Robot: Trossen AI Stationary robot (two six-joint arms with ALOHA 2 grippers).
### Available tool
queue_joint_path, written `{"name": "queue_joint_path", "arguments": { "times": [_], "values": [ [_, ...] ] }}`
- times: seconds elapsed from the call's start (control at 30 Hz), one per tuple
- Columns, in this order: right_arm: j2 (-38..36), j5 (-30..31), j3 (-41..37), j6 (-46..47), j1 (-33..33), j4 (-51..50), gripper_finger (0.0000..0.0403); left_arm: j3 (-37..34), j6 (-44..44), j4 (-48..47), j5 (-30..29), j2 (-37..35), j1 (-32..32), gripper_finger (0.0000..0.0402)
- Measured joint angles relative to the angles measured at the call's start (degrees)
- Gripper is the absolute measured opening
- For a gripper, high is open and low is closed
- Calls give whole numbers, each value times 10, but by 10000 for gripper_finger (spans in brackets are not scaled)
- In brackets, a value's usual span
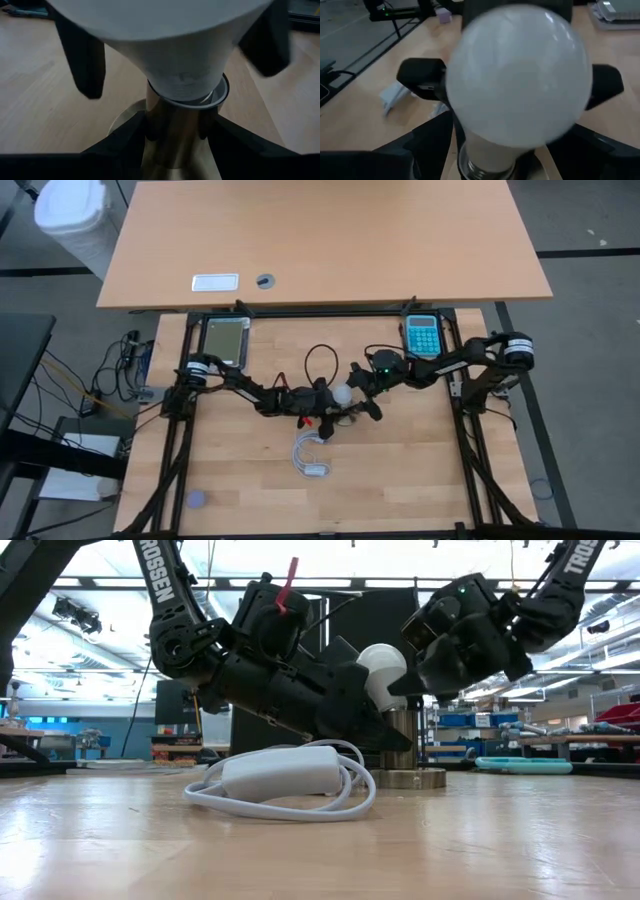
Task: Screw lightbulb
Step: Insert the white lightbulb into the silver lamp
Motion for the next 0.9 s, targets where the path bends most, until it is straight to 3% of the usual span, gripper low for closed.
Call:
{"name": "queue_joint_path", "arguments": {
  "times": [0.47,0.67,0.9],
  "values": [
    [28,10,-6,25,4,54,171,0,-16,-4,-20,0,1,203],
    [28,20,-11,35,4,57,164,0,-22,-3,-31,0,1,203],
    [24,94,-47,49,21,111,166,1,-47,-8,-70,0,1,203]
  ]
}}
